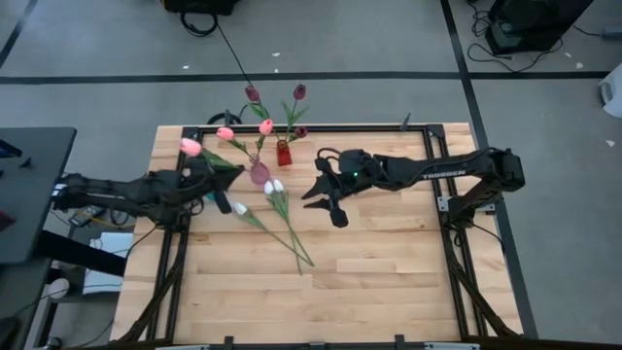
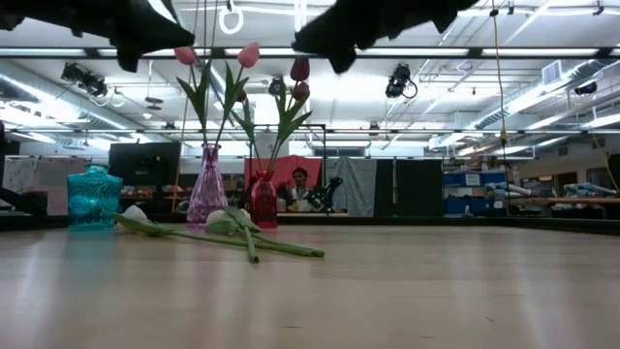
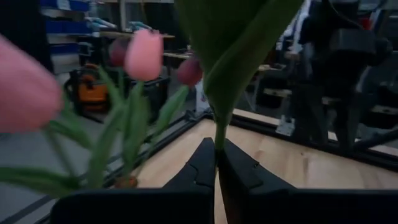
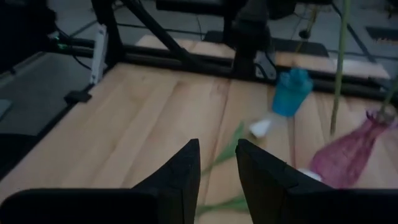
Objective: Sort flowers into vase by color
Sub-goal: Put the pink flower into the purple vase
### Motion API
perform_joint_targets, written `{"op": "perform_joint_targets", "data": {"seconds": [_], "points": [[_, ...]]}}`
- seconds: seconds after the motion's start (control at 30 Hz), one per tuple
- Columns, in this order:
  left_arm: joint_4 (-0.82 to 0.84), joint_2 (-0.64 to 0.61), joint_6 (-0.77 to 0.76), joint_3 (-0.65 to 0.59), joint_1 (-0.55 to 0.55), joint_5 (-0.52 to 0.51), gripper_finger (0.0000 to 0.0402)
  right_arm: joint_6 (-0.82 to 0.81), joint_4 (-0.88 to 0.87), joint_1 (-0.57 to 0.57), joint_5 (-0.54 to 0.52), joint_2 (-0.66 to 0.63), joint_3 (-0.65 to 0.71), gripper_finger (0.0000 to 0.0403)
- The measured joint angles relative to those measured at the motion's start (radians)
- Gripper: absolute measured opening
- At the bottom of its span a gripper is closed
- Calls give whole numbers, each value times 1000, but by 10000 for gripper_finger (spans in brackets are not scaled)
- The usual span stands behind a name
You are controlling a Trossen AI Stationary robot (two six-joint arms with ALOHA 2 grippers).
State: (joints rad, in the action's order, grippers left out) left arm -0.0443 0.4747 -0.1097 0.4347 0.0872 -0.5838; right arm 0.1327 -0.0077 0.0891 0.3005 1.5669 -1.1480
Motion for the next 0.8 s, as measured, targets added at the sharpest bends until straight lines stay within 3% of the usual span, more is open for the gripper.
{"op": "perform_joint_targets", "data": {"seconds": [0.27, 0.47, 0.8], "points": [[80, -51, 29, 0, -1, -177, 11, -12, 107, 7, -45, 0, 106, 117], [32, -44, 32, 4, 0, -191, 11, -26, 158, 7, -45, 0, 134, 117], [104, 118, 31, 94, 0, -292, 11, -29, 183, 6, -45, 1, 135, 117]]}}
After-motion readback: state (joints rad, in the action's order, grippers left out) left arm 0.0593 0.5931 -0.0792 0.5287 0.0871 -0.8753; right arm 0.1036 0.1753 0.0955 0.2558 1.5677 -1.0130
